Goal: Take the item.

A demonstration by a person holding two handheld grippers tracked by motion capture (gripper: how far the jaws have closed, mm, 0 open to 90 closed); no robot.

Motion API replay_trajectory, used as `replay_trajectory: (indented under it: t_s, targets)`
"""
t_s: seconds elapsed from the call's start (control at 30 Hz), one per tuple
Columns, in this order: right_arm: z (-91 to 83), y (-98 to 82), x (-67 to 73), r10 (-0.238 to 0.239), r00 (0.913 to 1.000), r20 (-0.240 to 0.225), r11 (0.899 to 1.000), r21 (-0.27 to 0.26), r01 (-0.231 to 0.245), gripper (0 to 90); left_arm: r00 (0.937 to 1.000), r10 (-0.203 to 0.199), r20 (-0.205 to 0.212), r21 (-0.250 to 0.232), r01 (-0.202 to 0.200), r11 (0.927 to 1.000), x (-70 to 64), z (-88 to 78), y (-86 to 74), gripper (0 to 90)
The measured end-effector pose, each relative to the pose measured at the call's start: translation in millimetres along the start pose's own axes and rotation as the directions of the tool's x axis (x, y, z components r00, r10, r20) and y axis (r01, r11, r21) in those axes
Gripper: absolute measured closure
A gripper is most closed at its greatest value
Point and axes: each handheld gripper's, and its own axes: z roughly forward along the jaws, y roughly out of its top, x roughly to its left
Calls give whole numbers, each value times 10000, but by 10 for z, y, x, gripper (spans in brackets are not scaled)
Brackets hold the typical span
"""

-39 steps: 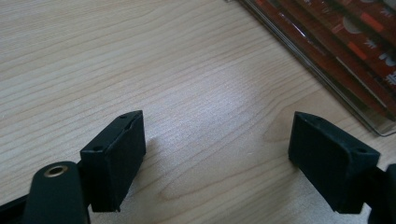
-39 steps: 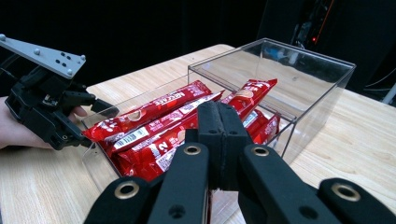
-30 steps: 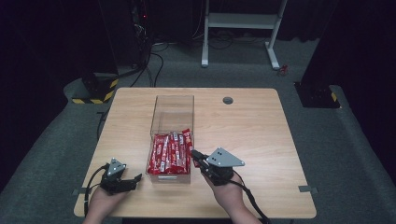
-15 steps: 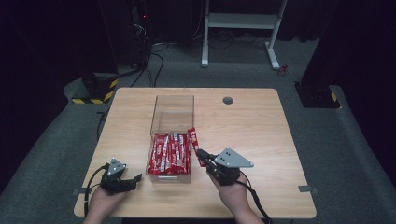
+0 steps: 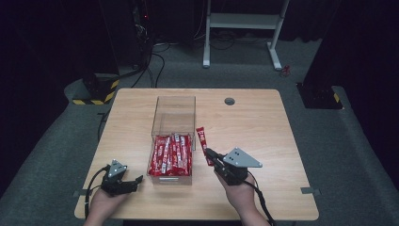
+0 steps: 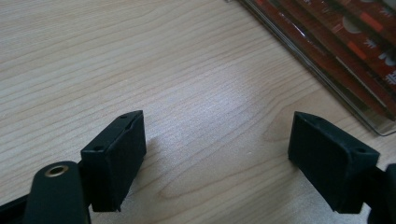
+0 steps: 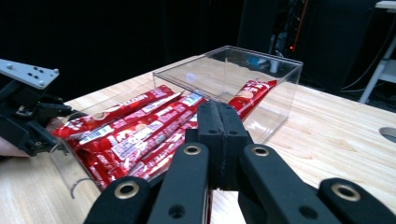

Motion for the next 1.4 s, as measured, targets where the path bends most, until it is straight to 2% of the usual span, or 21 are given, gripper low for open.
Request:
replay_trajectory:
  t_s: [0.37,0.53,0.77,1.07,1.17,1.4]
  targets:
    - [-7,-66,-176,305,9981,541,9995,101,-311,900,10000,9,-4,3,-9,10000,2,-1,0,194]
    - [51,-168,-295,444,9953,858,9977,470,-486,900,10000,11,-5,2,-11,10000,2,-1,0,194]
    - [122,-282,-377,532,9926,1093,9940,892,-631,900,10000,4,7,2,-4,10000,1,0,0,194]
    - [268,-439,-489,533,9896,1335,9854,1537,-738,900,10000,1,7,0,-1,10000,1,0,0,194]
    - [342,-517,-544,580,9878,1449,9788,1867,-848,900,10000,3,2,-1,-3,10000,0,0,0,194]
    - [421,-615,-631,724,9836,1649,9697,2189,-1081,900,10000,3,-4,5,-3,10000,0,-1,0,194]
